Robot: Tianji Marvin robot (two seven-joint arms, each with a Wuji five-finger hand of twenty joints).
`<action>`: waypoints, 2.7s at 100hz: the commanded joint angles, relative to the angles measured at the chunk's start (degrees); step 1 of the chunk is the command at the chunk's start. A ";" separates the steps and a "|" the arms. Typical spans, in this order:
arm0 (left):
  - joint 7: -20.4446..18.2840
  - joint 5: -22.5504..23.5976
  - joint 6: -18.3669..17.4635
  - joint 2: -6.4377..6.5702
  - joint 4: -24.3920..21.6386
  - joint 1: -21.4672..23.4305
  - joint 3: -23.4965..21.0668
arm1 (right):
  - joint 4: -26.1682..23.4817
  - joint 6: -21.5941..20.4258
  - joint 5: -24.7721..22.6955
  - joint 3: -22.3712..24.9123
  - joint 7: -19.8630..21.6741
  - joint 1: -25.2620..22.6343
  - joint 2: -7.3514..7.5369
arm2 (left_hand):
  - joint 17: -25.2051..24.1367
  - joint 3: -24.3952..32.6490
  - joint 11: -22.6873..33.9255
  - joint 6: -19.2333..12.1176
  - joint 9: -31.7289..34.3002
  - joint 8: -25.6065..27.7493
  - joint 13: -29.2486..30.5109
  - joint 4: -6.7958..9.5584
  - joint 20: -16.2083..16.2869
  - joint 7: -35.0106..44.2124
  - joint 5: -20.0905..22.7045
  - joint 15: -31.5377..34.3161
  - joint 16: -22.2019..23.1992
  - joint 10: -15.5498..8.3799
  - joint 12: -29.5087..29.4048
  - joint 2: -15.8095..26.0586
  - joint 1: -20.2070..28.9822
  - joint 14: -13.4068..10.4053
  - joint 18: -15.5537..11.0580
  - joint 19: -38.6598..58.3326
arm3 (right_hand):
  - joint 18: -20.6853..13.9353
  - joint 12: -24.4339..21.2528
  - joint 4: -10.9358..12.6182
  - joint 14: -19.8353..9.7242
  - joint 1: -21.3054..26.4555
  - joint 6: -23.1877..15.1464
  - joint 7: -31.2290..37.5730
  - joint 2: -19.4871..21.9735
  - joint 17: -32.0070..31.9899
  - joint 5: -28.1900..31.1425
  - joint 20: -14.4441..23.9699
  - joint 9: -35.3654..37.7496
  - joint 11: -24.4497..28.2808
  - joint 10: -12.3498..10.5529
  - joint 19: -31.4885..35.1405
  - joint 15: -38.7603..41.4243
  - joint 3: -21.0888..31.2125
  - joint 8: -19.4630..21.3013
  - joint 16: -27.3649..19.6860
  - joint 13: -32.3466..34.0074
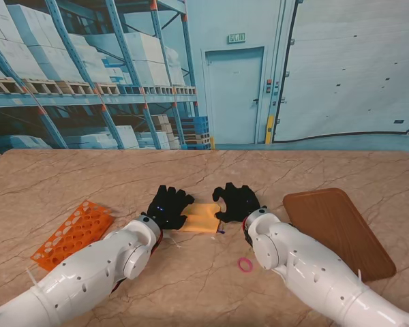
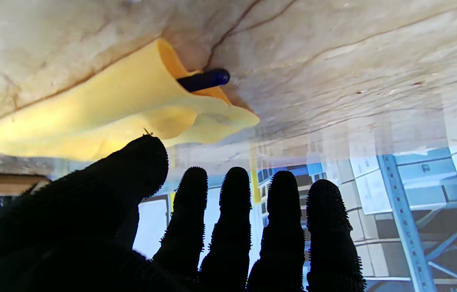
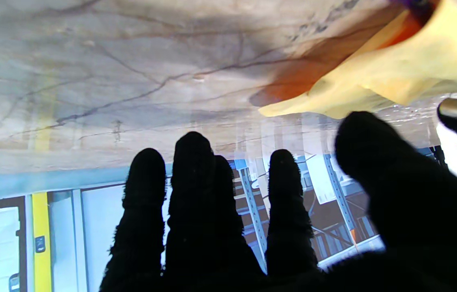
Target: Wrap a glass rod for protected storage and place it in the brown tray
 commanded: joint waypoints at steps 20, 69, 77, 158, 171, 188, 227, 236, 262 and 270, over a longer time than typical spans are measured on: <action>0.97 -4.83 1.49 -3.20 5.10 -3.69 2.83 | 4.04 -0.38 0.40 -4.66 -0.24 4.31 -1.09 | -1.45 -1.08 -1.33 0.88 -2.46 -0.88 -2.13 2.02 -0.96 -1.65 -1.00 -1.03 -0.67 1.35 -1.08 3.22 -0.49 -0.43 -0.85 -1.35 | -0.48 -0.51 3.35 -0.39 -2.31 2.75 -2.20 -0.58 -1.39 -4.25 -0.88 -4.10 1.23 1.89 3.36 -0.33 -8.18 -0.15 0.69 -1.95; 0.32 -6.51 4.17 -5.38 11.85 -8.08 10.24 | 11.15 -0.46 3.42 -12.07 0.02 9.00 -3.47 | -1.47 0.96 0.32 -0.69 -1.27 3.44 -1.72 -2.00 -1.27 10.26 8.78 -0.19 -0.66 2.19 -0.29 -2.86 3.87 0.59 0.10 -1.20 | -0.29 -1.20 0.51 0.15 2.46 -2.03 6.43 -4.46 -1.26 10.02 -2.24 -3.02 1.63 2.36 4.50 -0.29 3.99 -0.30 0.24 -1.56; 0.18 -6.97 4.32 -5.60 11.97 -7.98 10.26 | 11.69 -0.93 3.92 -12.31 0.11 9.16 -3.66 | -1.34 -0.08 0.94 -2.76 -0.47 5.14 -1.44 -4.70 -1.41 21.17 9.38 0.00 -0.73 1.90 0.03 -6.06 8.82 0.50 0.04 -0.95 | -0.09 -1.22 -2.53 0.30 4.61 -5.34 13.48 -6.18 -1.12 11.71 -2.32 -1.10 1.51 1.77 4.44 -0.14 5.23 -4.90 -0.12 -1.14; 4.86 -4.57 -3.34 -3.27 6.19 -2.86 2.00 | 6.65 -6.09 4.15 -5.04 -0.11 5.12 -1.92 | -0.42 0.80 3.54 -4.67 2.20 9.49 0.42 -5.09 -1.34 31.91 8.45 0.55 -0.92 -0.84 1.23 -4.94 9.70 -1.51 -0.52 -0.54 | 0.29 -1.29 -3.36 0.61 9.79 -14.87 17.69 0.18 -0.64 17.13 -2.18 5.30 1.17 -0.49 4.27 -0.17 1.45 -5.04 -1.77 -0.22; 5.18 -3.46 -4.00 -2.65 5.14 -1.99 0.95 | 5.22 -7.16 3.45 -3.94 0.21 4.14 -1.34 | -0.42 0.83 3.45 -4.90 2.28 9.45 0.70 -5.05 -1.35 31.96 8.52 0.43 -1.01 -0.87 1.19 -4.98 9.63 -1.77 -0.52 -0.55 | 0.29 -1.33 -3.43 0.73 9.88 -15.59 17.31 -0.23 -0.66 17.82 -2.24 5.59 0.96 -0.57 4.12 -0.23 1.72 -4.78 -1.91 -0.26; 5.58 -1.81 -4.71 -1.80 3.50 -0.72 -0.74 | 2.78 -8.83 2.74 -2.06 1.32 2.57 -0.46 | -0.41 0.90 3.41 -5.09 2.38 9.28 0.68 -5.02 -1.35 31.72 8.28 0.29 -1.06 -0.91 1.18 -5.10 9.89 -1.77 -0.52 -0.55 | 0.30 -1.42 -3.72 0.74 9.94 -15.88 16.86 -1.04 -0.62 18.82 -2.28 6.36 0.52 -0.90 3.92 -0.19 2.24 -4.44 -2.06 -0.26; 3.20 2.48 -8.51 0.82 -2.38 3.45 -5.36 | -0.58 -13.54 1.26 -0.29 5.43 0.72 1.47 | 0.33 2.43 3.33 -3.21 3.59 9.27 1.45 -5.07 -1.42 31.72 9.70 0.11 -1.17 -0.98 1.14 -6.48 10.38 -1.79 -0.67 -0.63 | 0.54 -1.34 -4.45 0.92 9.68 -16.11 15.52 -2.78 -0.50 21.04 -2.36 8.42 -0.45 -1.50 2.98 -0.48 3.61 -4.45 -2.43 0.21; 2.10 4.02 -10.05 1.65 -3.97 4.53 -6.45 | -1.25 -14.69 0.46 0.02 6.17 0.30 1.97 | 0.93 3.10 3.28 -2.83 4.17 9.10 1.89 -5.09 -1.45 31.41 10.50 -0.09 -1.28 -0.98 1.09 -6.98 10.17 -1.62 -0.50 -0.73 | 0.65 -1.29 -4.59 0.95 9.53 -16.14 15.30 -3.02 -0.45 21.44 -2.36 8.66 -0.62 -1.52 2.72 -0.64 3.81 -4.51 -2.49 0.29; -1.35 6.46 -12.73 3.15 -7.87 7.60 -9.06 | -1.73 -16.47 -0.62 -0.07 6.84 0.01 2.53 | 2.85 4.17 3.11 -2.37 5.44 9.03 3.36 -5.37 -1.26 30.87 11.70 -0.03 -1.22 -0.66 0.98 -7.72 10.12 -1.39 -0.15 -0.53 | 0.81 -1.15 -4.82 0.94 9.37 -16.51 14.98 -3.18 -0.37 21.68 -2.24 9.31 -1.05 -1.93 2.24 -0.98 4.14 -4.31 -2.59 0.62; -2.41 6.93 -13.14 3.48 -8.58 8.21 -9.55 | -1.76 -16.51 -0.64 -0.31 7.10 0.06 2.58 | 2.86 4.40 3.05 -2.24 5.49 9.05 3.35 -5.43 -1.23 30.75 11.93 -0.08 -1.21 -0.74 0.97 -7.81 9.98 -1.38 -0.15 -0.55 | 0.88 -1.06 -4.87 0.94 9.35 -16.55 14.87 -3.30 -0.35 21.73 -2.19 9.32 -1.12 -1.93 2.05 -1.02 4.19 -4.22 -2.58 0.64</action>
